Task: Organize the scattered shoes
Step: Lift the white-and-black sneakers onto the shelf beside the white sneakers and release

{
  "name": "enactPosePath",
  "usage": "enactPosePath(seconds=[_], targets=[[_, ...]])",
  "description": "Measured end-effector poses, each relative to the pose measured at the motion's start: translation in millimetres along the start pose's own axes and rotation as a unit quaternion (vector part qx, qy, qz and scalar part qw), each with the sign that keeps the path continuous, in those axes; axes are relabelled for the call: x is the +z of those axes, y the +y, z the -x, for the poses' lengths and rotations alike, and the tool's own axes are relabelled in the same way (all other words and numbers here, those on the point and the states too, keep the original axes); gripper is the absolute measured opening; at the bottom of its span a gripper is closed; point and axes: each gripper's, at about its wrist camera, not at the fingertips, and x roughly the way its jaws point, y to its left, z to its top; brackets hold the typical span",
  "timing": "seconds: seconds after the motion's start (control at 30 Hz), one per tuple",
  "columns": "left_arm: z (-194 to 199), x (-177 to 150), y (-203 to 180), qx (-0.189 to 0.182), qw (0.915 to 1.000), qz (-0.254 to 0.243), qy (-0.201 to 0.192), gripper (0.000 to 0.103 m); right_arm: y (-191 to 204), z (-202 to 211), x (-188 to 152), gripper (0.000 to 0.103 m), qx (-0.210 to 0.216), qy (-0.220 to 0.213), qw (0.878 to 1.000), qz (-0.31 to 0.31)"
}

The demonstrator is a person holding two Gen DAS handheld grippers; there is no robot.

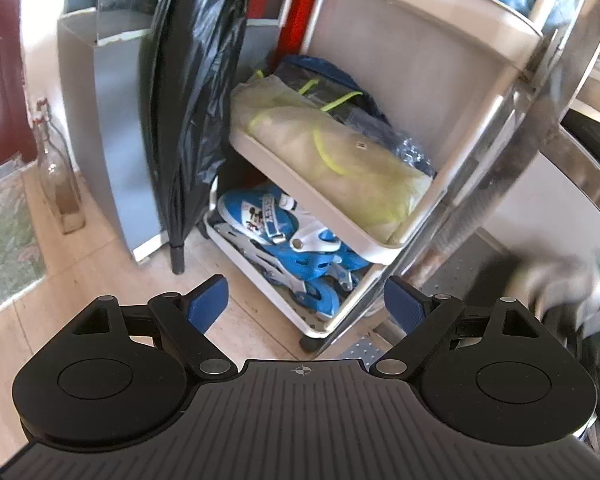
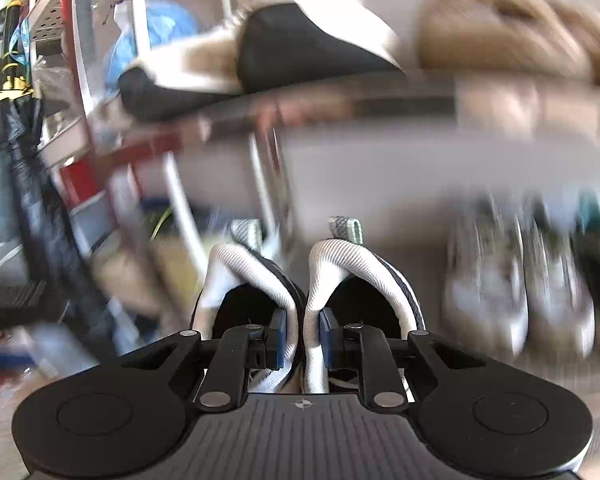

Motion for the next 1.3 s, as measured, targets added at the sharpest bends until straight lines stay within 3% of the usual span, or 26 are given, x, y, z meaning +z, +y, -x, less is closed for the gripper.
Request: enactPosePath(seconds=[0.07,0.13,0.23,0.37,0.43,0.53,0.67,0.83,0.97,1.17,1.23,1.3], targets=[[-2,0,-3,-0.002,1.0000,-0.009,0.001,0.089,3,-27,2,0.044,-0.016,-0.005,1.000,0.019],[-4,-1,-8,-0.008,0.9997,-0.022,0.005,0.089,4,-48,-2,0.052,-0.049,-0.022,0.997,0.056],[-6,-3,-12,-0.016,0.9994,-0.030,0.010,0.089,-8,-44,-2,0.058,-0.040,-0.011,0.997,0.061],[-5,-7,-14,-0.026,0.9991,-0.029,0.017,0.089,-31,-6,-11,0.067,-0.022,0.000,1.000,0.021],[-3,-8,-16,-0.029,0.9990,-0.029,0.017,0.089,-43,24,-23,0.077,-0.013,0.020,1.000,-0.002],[-2,-12,-22,-0.034,0.9987,-0.034,0.019,0.089,-46,60,-43,0.083,0.010,0.051,0.999,-0.015],[-1,-15,-30,-0.039,0.9981,-0.042,0.022,0.089,-26,64,-68,0.088,0.025,0.091,0.995,-0.030],[-2,-17,-34,-0.038,0.9979,-0.048,0.023,0.089,-3,33,-82,0.088,0.016,0.128,0.990,-0.053],[-4,-18,-36,-0.039,0.9976,-0.051,0.028,0.089,15,12,-76,0.085,-0.022,0.135,0.991,0.006],[-4,-20,-40,-0.045,0.9969,-0.057,0.032,0.089,13,5,-68,0.077,-0.023,0.138,0.989,0.041],[-4,-21,-40,-0.046,0.9968,-0.057,0.033,0.089,5,-5,-56,0.062,-0.030,0.131,0.990,0.041],[-4,-21,-41,-0.045,0.9969,-0.056,0.033,0.089,-1,-15,-43,0.033,-0.031,0.124,0.991,0.042]])
